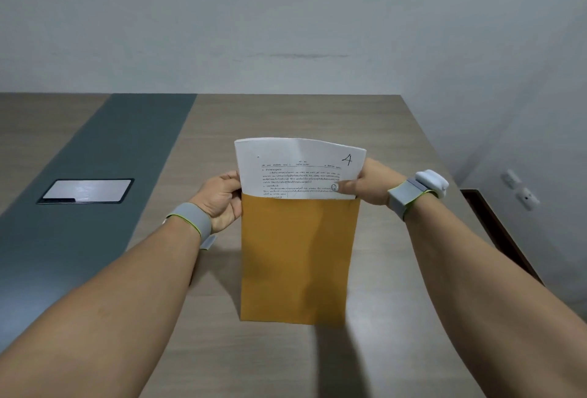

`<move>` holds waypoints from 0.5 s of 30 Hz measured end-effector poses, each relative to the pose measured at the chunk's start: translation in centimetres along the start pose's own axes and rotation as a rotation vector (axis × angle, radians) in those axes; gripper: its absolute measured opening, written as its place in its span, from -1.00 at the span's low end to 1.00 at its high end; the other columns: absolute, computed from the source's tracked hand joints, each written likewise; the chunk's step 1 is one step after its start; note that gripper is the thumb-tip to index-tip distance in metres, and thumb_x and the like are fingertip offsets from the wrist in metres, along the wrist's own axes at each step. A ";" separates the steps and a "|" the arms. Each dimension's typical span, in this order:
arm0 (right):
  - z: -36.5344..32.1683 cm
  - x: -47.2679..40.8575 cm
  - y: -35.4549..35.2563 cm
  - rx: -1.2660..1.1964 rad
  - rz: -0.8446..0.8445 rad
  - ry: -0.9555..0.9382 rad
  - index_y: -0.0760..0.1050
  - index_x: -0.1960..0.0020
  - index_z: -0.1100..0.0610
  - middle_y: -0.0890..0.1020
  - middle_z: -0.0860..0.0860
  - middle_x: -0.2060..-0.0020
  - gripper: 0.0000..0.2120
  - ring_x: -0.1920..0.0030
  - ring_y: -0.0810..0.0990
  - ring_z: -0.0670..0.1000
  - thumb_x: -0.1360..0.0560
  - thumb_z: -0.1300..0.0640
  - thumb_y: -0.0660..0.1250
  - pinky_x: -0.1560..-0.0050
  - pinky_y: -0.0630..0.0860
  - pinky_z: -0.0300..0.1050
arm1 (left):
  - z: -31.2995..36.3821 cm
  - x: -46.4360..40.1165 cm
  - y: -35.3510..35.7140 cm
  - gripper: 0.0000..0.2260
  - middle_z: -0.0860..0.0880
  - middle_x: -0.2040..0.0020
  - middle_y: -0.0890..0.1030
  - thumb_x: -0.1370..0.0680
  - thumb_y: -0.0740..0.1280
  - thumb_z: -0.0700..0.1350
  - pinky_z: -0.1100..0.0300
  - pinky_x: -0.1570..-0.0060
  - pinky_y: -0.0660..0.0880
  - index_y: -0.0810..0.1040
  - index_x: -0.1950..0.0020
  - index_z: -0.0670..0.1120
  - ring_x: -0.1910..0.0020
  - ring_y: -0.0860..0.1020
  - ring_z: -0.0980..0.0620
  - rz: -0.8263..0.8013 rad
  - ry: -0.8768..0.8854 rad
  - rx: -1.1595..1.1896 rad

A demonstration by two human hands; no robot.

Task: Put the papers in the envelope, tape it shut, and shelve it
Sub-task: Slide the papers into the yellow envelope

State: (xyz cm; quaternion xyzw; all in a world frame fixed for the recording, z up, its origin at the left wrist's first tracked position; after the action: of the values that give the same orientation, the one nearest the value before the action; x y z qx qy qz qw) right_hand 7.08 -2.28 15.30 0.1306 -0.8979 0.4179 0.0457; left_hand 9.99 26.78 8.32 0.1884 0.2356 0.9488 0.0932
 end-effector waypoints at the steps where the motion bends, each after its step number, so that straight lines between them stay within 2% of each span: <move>1: -0.2 0.1 -0.3 -0.071 0.001 -0.002 0.58 -0.21 0.00 0.68 -0.02 -0.11 -0.71 -0.08 0.64 0.04 -0.49 0.05 0.44 -0.09 0.59 0.01 | 0.1 0.0 -0.1 -0.72 -0.25 -0.08 0.71 -0.63 0.11 -0.40 0.01 -0.06 0.66 0.58 -0.18 -0.32 -0.04 0.70 -0.16 -0.009 -0.002 -0.011; 4: -2.1 0.7 -1.7 -0.314 0.104 -0.062 0.66 0.00 0.03 0.75 0.04 0.09 -0.77 0.06 0.71 0.03 -0.40 -0.02 0.54 -0.05 0.64 0.15 | 0.0 0.1 0.0 -0.70 -0.29 -0.22 0.63 -0.62 0.15 -0.39 -0.06 -0.17 0.61 0.50 -0.32 -0.38 -0.16 0.64 -0.22 -0.043 -0.016 -0.025; 6: -4.3 1.0 -3.2 -0.273 0.167 -0.137 0.67 -0.03 0.00 0.74 -0.01 0.11 -0.79 0.07 0.71 -0.05 -0.41 0.01 0.53 -0.06 0.65 0.03 | -0.3 0.0 0.1 -0.66 -0.34 -0.30 0.56 -0.61 0.18 -0.38 -0.10 -0.22 0.56 0.40 -0.38 -0.43 -0.26 0.55 -0.29 -0.045 -0.025 -0.025; 7: -5.4 1.0 -3.9 -0.134 0.175 -0.184 0.66 -0.09 -0.04 0.73 -0.09 0.12 -0.77 0.05 0.69 -0.09 -0.43 0.02 0.51 -0.06 0.62 -0.09 | -0.4 0.0 0.2 -0.64 -0.36 -0.31 0.54 -0.60 0.20 -0.36 -0.10 -0.22 0.54 0.38 -0.39 -0.44 -0.26 0.53 -0.30 -0.046 -0.025 -0.034; 9: -7.8 1.1 -4.4 0.228 0.169 -0.264 0.65 -0.12 -0.07 0.69 -0.20 0.22 -0.78 0.07 0.67 -0.12 -0.49 0.09 0.42 0.01 0.53 -0.32 | -0.4 -0.1 0.5 -0.61 -0.36 -0.25 0.53 -0.56 0.29 -0.32 0.00 -0.16 0.58 0.41 -0.37 -0.41 -0.17 0.55 -0.27 -0.063 -0.020 -0.060; 11: -9.4 0.7 -4.2 0.441 0.167 -0.314 0.68 -0.07 -0.04 0.69 -0.17 0.26 -0.81 0.07 0.67 -0.04 -0.51 0.13 0.36 0.01 0.57 -0.23 | -0.3 0.0 0.9 -0.57 -0.31 -0.15 0.55 -0.50 0.36 -0.26 0.12 0.00 0.64 0.46 -0.36 -0.34 -0.02 0.57 -0.17 -0.081 -0.021 -0.066; 13: -10.2 0.5 -3.4 0.495 0.146 -0.334 0.68 -0.04 -0.02 0.73 -0.08 0.17 -0.83 0.06 0.67 0.01 -0.53 -0.01 0.36 0.00 0.59 -0.10 | -0.1 -0.1 1.1 -0.66 -0.24 -0.03 0.59 -0.52 0.38 -0.26 0.16 0.14 0.65 0.51 -0.28 -0.29 0.12 0.61 -0.08 -0.084 -0.021 -0.078; 15: -10.5 0.8 -2.8 0.423 0.109 -0.348 0.67 -0.04 -0.04 0.71 -0.10 0.21 -0.69 0.16 0.64 -0.06 -0.50 -0.23 0.33 0.10 0.57 -0.11 | 0.1 0.0 1.4 -0.81 -0.21 0.06 0.64 -0.58 0.31 -0.30 0.17 0.20 0.67 0.56 -0.18 -0.29 0.22 0.65 -0.04 -0.075 -0.009 -0.090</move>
State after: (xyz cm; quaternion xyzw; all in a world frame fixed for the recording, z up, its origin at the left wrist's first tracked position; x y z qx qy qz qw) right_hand 6.78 3.83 24.28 0.1587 -0.7906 0.5693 -0.1600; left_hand 9.92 25.62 9.06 0.1792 0.1990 0.9536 0.1380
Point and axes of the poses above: each hand's wrist, its own x-axis away from the middle knuckle, its own y-axis out of the palm, z = x × y, the point moved 2 cm from there along -x, towards the middle knuckle
